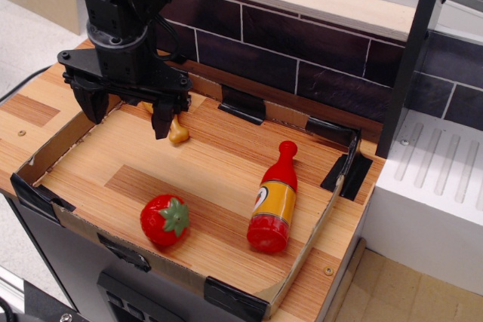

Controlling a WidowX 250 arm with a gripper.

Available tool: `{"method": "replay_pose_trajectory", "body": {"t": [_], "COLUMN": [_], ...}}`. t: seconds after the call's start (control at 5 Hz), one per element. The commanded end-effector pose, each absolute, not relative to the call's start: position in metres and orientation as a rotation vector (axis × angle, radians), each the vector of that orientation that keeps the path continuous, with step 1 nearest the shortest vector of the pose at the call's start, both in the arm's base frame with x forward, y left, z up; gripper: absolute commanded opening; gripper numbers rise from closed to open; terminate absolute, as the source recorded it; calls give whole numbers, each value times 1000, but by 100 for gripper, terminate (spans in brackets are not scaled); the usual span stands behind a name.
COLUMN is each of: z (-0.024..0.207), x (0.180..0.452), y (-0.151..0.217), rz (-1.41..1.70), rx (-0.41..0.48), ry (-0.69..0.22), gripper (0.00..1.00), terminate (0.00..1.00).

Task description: Upright hot sauce bottle

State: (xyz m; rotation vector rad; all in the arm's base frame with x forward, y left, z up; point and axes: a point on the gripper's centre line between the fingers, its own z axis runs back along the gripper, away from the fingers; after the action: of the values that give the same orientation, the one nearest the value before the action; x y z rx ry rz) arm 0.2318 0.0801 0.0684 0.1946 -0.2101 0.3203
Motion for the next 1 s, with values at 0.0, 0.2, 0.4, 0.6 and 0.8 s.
{"method": "replay_pose_trajectory", "body": {"t": [0.0, 0.2, 0.4, 0.6, 0.8], "z": [68, 67, 67, 65, 61], "x": [232, 243, 260, 275, 283], "y": [80, 55, 34, 14, -6], "rz": [320, 298, 324, 342, 338], "rx": [195, 182, 140, 96, 40], "ry": [-210, -176, -173, -194, -168], "gripper": [100, 100, 100, 100, 100], "terminate": [0, 0, 0, 0, 0]}}
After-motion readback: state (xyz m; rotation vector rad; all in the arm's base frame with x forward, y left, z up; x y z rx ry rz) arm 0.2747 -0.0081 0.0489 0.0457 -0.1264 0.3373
